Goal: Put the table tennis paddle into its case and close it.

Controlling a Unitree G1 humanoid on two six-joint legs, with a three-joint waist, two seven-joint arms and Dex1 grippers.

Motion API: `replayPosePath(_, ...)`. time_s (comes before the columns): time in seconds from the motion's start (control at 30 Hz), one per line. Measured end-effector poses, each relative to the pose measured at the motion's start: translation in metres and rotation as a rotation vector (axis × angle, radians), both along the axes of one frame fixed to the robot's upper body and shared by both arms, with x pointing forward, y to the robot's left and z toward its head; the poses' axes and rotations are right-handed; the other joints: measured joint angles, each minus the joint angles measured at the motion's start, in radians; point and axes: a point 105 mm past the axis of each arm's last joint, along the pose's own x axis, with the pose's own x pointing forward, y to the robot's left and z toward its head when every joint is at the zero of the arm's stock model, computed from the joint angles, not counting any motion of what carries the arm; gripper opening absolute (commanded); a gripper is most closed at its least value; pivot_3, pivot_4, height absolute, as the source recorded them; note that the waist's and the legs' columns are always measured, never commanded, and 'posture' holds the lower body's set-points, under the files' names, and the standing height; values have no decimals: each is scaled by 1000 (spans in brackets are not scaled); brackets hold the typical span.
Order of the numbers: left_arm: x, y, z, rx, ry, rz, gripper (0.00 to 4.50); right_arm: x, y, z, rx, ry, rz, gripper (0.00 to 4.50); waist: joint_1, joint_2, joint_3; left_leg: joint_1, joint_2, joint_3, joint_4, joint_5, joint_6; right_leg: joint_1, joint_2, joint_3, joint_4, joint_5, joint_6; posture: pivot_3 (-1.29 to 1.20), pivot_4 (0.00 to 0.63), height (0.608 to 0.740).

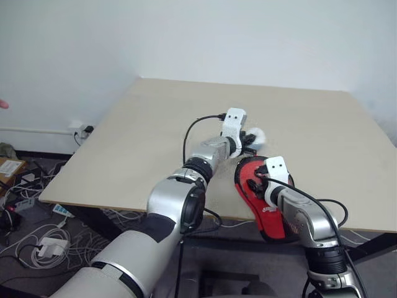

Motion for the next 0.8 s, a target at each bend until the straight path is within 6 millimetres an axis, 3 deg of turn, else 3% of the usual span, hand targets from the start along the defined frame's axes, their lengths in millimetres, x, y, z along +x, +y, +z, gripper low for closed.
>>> replayPosePath(0.27,-27,-6,-28,129,-33,-277,37,-4,-2,0,-14,0,32,2820,1,0,0,0,0,0,0,0,0,0,0,-1,0,0,0,0,0,715)
replayPosePath(0.5,-27,1,-35,143,-27,-279,2411,-4,-1,1,-26,2,81,2820,-1,0,0,0,1,0,0,0,1,0,0,-1,0,0,0,0,0,715)
replayPosePath(0.8,-20,22,-29,112,-1,-272,2411,-3,1,4,-19,-1,123,2820,-2,0,0,0,1,1,0,0,0,0,0,-1,0,0,0,0,0,715)
